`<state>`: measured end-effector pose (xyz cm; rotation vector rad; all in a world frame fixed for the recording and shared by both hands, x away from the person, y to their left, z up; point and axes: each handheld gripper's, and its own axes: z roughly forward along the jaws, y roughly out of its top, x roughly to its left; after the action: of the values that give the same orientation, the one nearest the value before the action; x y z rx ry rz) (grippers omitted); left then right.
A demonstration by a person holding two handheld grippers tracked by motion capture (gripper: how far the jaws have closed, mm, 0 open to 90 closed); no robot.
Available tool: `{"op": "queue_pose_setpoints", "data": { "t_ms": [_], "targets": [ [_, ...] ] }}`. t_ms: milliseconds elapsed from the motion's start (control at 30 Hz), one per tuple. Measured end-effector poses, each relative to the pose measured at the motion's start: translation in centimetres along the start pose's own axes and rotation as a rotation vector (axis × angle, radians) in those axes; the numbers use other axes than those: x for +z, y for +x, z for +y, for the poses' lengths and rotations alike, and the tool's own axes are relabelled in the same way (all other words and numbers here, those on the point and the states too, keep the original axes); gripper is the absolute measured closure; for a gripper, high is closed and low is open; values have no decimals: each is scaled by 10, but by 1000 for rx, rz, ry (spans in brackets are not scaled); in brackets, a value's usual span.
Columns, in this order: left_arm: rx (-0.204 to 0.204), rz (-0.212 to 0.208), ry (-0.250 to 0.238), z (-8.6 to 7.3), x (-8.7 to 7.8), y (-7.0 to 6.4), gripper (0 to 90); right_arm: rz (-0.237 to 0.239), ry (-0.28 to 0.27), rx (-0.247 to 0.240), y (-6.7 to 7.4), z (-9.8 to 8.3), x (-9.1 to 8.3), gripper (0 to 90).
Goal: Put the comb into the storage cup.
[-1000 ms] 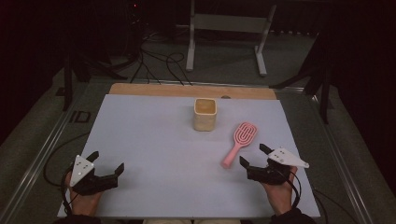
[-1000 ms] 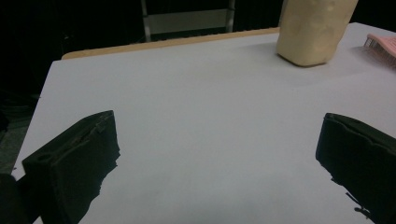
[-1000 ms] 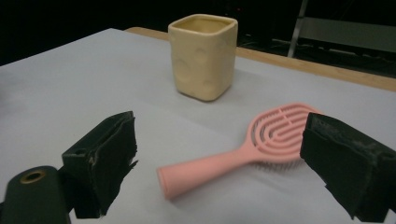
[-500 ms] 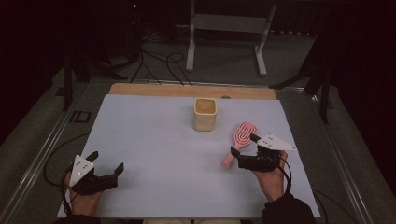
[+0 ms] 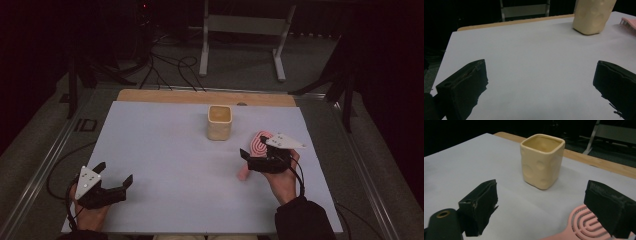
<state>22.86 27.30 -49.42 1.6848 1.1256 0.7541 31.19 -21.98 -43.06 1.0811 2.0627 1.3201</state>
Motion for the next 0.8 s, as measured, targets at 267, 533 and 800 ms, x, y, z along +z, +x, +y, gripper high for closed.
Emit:
{"op": "queue_pose_setpoints", "data": {
  "t_ms": [267,533,800],
  "targets": [
    [1,0,0,0,0,0,2,17,38,-11,1,0,16,132],
    [6,-3,4,0,1,0,2,29,85,-5,0,-5,30,215],
    [7,-4,4,0,1,0,2,31,180,20,-5,-13,48,583]
  ]
}}
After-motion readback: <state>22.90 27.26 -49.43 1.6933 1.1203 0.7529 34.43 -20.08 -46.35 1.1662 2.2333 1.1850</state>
